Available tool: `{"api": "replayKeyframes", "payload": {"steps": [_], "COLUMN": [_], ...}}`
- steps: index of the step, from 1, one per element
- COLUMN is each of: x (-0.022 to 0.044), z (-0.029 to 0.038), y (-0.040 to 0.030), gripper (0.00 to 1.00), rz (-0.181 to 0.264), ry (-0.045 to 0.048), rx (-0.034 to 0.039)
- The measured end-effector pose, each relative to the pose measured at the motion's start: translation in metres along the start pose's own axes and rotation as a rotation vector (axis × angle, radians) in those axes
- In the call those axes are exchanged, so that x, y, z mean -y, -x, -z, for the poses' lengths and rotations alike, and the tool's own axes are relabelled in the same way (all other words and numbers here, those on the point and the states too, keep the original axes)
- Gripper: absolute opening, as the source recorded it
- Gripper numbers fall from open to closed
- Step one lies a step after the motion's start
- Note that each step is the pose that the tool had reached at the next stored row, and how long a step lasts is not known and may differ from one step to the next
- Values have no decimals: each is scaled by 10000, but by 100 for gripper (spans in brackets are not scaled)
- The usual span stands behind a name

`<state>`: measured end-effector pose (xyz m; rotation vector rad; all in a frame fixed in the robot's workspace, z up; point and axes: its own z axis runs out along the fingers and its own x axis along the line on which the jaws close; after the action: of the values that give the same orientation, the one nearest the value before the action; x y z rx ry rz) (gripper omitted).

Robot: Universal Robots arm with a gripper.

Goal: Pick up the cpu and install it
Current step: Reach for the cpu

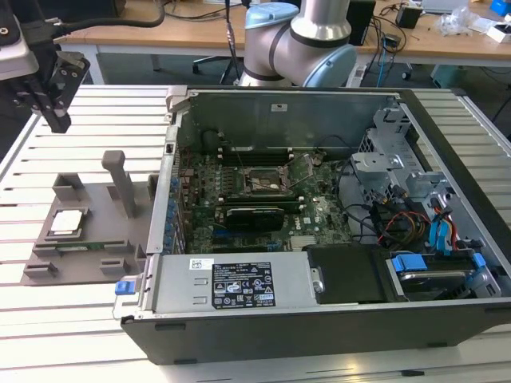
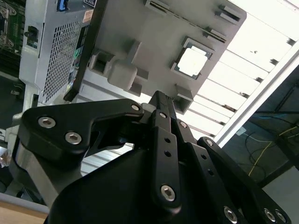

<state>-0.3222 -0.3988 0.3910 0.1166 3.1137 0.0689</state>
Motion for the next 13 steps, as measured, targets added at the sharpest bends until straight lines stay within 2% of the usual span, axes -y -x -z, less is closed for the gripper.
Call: {"api": "replayKeyframes", "payload": {"steps": [6, 13], "x": [7, 18], "z": [0, 0], "y": [-87, -234], "gripper": [11, 11], "rz": [0, 0], "ry": [0, -1], "rx": [1, 0]}}
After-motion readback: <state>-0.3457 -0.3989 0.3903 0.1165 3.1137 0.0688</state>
